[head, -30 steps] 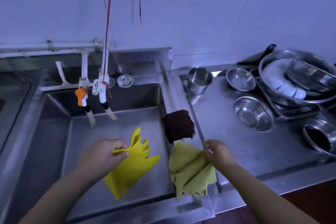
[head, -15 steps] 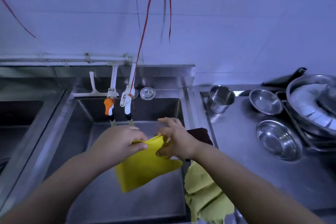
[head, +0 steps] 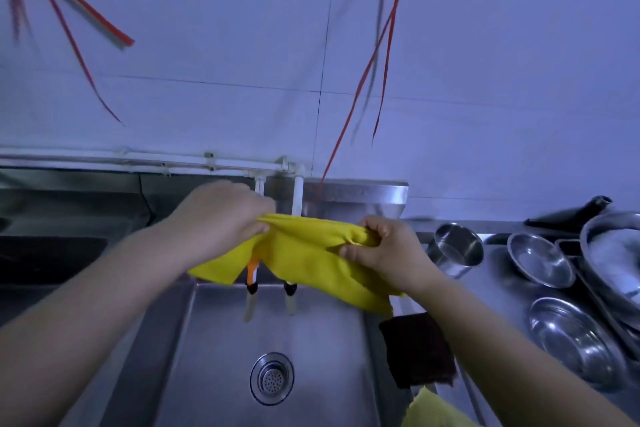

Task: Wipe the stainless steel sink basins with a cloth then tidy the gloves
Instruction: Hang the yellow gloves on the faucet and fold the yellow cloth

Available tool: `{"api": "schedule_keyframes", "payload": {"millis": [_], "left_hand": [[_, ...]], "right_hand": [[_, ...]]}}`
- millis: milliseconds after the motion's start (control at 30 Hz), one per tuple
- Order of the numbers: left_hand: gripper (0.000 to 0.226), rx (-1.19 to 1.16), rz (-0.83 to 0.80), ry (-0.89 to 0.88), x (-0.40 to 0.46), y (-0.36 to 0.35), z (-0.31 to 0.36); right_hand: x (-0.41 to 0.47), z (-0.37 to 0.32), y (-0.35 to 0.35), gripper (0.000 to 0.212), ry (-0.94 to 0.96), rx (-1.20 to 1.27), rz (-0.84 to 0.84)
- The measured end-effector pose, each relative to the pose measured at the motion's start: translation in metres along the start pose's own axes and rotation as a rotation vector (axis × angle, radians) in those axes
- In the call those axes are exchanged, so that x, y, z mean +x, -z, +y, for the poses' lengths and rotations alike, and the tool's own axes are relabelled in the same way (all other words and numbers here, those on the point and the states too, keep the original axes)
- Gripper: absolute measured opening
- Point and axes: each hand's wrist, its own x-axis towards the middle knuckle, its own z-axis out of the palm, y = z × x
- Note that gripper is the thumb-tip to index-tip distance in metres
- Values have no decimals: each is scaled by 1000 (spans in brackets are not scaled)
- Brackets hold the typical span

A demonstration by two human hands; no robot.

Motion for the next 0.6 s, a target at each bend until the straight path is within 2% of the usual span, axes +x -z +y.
{"api": "schedule_keyframes", "payload": {"millis": [133,267,333,433,500,567,600], "left_hand": [[9,175,234,-97,65,8,-36],[13,225,290,-105,129,-3,-41],[14,-10,287,-50,155,-17,-33],[24,-594,227,41,179,-39,-19],[27,-872,141,45,184,-53,-11],[31,-1148,7,138,185,-67,-5],[31,-1203,-50,177,184,-75,-4]], "right_hand": [[31,-18,-10,24,-30,-48,172],[46,-20,-17,25,-106,-53,300],[48,-13,-15,26,-136,-71,370],[45,-3,-12,26,-151,-97,439],[44,2,-13,25,-149,-107,462],[47,5,-15,27,-152,-119,469],[48,6,-17,27,-166,-137,465]]}}
